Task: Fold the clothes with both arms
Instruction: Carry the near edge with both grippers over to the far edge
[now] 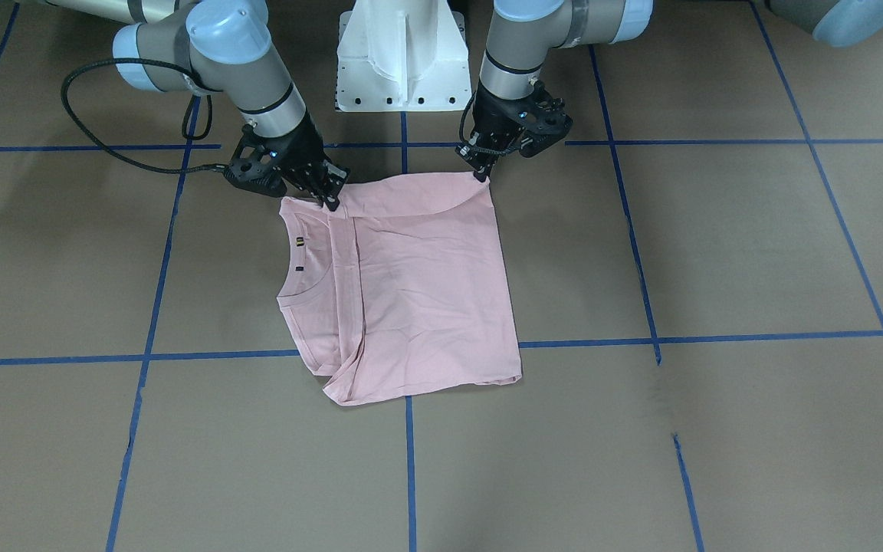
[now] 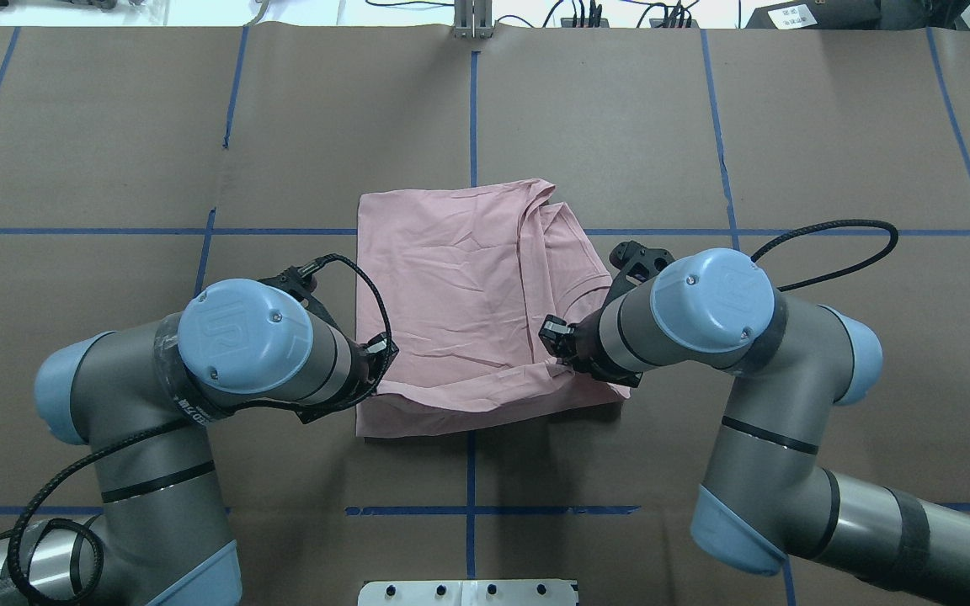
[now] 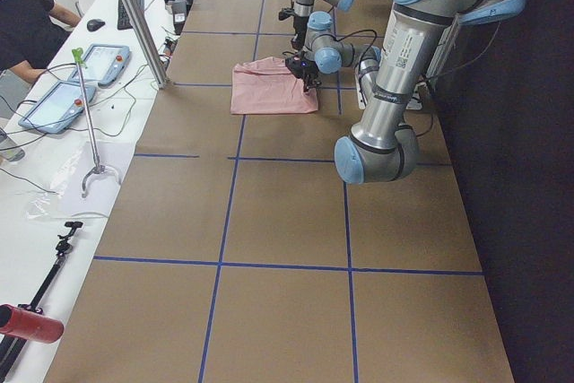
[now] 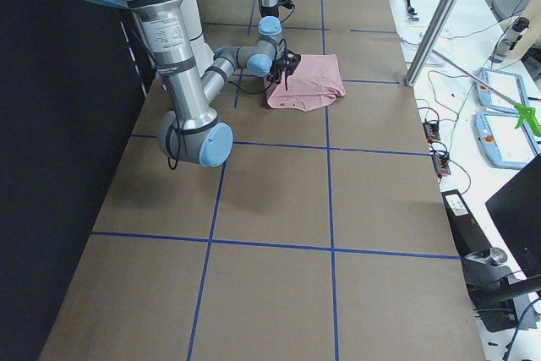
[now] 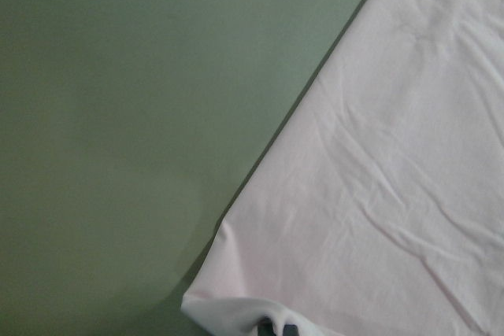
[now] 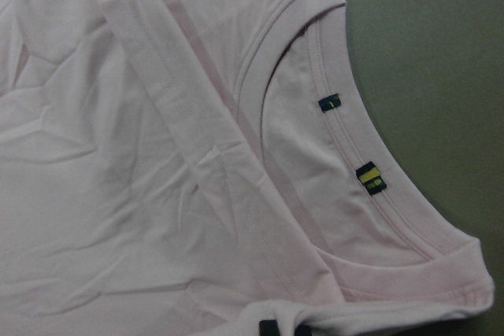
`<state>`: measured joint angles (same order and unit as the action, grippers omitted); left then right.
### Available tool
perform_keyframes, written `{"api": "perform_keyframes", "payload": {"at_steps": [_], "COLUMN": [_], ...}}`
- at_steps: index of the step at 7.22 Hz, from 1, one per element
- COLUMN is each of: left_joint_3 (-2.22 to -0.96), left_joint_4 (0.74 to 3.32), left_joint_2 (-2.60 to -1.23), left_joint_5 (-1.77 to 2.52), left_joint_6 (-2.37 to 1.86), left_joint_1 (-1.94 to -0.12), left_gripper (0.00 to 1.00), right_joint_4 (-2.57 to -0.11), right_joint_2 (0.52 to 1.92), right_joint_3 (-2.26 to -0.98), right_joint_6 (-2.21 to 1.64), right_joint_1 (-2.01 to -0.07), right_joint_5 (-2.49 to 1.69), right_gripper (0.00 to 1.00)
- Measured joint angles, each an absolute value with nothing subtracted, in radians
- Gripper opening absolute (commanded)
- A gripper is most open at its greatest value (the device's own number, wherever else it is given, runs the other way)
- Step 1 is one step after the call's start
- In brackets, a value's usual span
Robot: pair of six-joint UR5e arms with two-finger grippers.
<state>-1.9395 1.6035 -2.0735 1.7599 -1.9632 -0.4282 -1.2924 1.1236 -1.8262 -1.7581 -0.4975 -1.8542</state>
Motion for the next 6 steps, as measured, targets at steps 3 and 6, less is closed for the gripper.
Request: {"api": "perform_keyframes", "payload": {"at_steps": [3, 6], "left_joint_3": [-1.753, -1.485], "left_joint_4": [1.751, 1.964], "left_joint_2": [-2.142, -2.227], "left_joint_5": [1.764, 1.764], "left_joint_6": [-1.892, -1.71], "left_joint_1": [-0.587, -0.745], "left_gripper": [0.99, 1.0], "right_joint_4": [-1.225, -1.108], "right_joint_2": [0.968, 0.777], "right_joint_3": [-1.596, -1.249], "right_joint_6": [-1.759, -1.745], "right_joint_1": [-0.62, -0.741], "right_joint_5": [-1.861, -1.856], "right_gripper": [0.85, 1.0]}}
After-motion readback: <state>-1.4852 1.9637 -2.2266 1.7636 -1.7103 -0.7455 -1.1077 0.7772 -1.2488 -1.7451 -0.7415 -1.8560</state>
